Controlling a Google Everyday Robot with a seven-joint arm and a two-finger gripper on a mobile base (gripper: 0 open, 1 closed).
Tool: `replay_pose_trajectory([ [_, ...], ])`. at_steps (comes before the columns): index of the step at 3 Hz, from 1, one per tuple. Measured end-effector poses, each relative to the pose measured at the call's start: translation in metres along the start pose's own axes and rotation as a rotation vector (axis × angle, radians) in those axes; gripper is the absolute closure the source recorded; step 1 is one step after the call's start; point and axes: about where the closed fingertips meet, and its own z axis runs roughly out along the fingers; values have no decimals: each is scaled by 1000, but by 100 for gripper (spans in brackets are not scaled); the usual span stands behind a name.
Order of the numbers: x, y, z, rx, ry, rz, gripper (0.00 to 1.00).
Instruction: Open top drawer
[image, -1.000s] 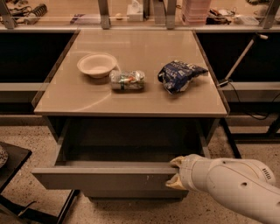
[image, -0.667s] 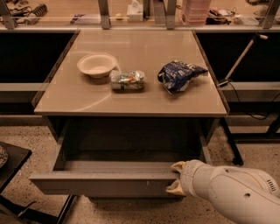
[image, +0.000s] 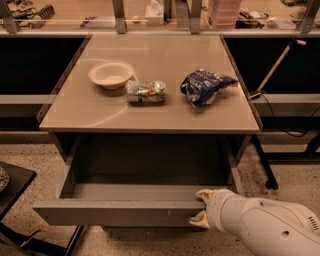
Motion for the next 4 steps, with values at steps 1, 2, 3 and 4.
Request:
replay_pose_trajectory([
  [1,-2,-2,-4,0,0,0,100],
  [2,-1,7,-6,-5,-4,14,100],
  [3,-3,6,-8,-5,-4,14,100],
  [4,-1,15,-9,-12,-9,31,100],
])
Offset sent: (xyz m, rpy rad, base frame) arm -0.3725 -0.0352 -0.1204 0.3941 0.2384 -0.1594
